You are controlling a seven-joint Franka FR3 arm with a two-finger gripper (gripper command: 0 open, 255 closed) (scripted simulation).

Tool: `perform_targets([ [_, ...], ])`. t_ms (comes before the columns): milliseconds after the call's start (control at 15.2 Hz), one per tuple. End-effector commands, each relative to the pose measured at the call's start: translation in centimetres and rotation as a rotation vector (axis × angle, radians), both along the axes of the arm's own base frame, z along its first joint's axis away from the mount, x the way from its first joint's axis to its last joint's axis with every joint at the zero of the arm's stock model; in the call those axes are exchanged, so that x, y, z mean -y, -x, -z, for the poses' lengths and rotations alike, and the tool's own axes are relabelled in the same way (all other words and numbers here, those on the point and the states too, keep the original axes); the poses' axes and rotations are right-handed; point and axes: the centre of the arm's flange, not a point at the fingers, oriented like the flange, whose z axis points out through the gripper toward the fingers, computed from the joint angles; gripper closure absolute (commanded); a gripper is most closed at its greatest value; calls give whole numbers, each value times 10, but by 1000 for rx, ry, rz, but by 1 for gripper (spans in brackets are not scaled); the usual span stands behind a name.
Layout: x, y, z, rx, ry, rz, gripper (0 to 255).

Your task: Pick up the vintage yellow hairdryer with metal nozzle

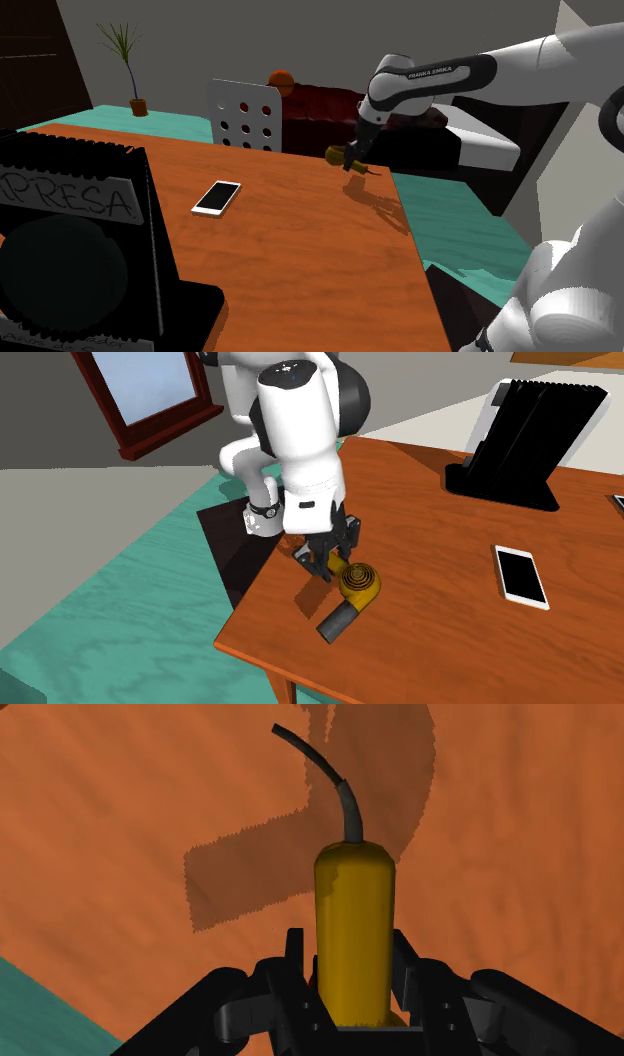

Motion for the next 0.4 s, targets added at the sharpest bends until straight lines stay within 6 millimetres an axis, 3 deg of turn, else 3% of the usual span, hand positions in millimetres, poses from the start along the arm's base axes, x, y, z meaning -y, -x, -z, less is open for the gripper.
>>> perform_targets([
  [0, 1, -1, -11, 0, 0, 0, 255],
  [330, 1, -1, -28, 0, 0, 0, 255],
])
